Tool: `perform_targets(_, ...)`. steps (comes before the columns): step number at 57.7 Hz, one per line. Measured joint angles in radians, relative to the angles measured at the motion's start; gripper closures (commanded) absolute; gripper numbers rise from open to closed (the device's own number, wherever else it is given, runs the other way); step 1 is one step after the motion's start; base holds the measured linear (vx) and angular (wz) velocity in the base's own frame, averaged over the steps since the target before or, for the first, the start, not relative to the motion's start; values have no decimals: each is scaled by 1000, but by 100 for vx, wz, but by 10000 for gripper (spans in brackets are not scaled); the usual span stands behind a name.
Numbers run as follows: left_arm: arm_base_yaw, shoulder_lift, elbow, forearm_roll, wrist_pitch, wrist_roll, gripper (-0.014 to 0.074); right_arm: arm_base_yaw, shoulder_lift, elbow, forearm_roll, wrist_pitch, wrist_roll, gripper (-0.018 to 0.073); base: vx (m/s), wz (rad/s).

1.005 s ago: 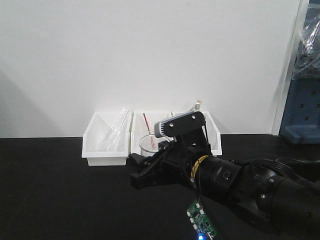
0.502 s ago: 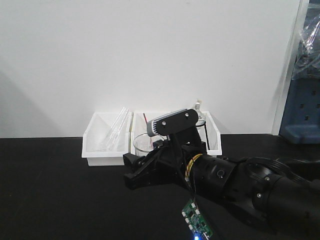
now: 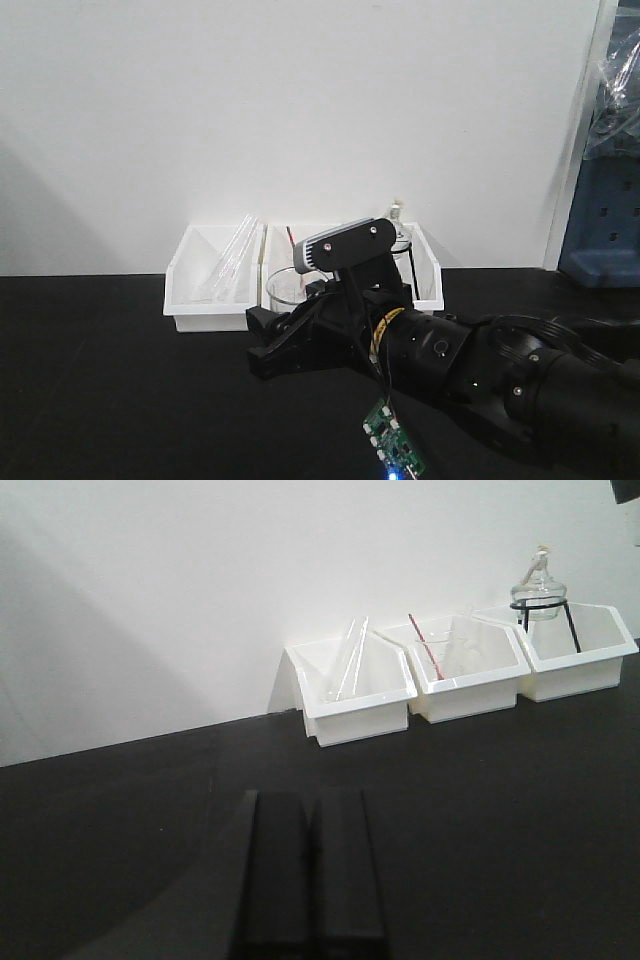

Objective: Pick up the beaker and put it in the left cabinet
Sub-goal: 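Close the right gripper on the beaker and lift it off the bench, then hold the beaker in the right gripper while the base turns away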

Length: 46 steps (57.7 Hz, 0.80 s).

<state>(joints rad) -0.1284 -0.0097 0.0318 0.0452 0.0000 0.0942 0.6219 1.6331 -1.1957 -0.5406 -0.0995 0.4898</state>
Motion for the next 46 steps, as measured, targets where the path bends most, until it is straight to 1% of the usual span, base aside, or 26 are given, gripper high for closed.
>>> perform_targets(27, 0, 0, 0, 0, 0, 0, 595, 0, 0, 0, 0, 0, 0, 519, -1, 3)
perform_targets(46, 0, 0, 0, 0, 0, 0, 595, 0, 1, 0, 0, 0, 0, 519, -12, 12)
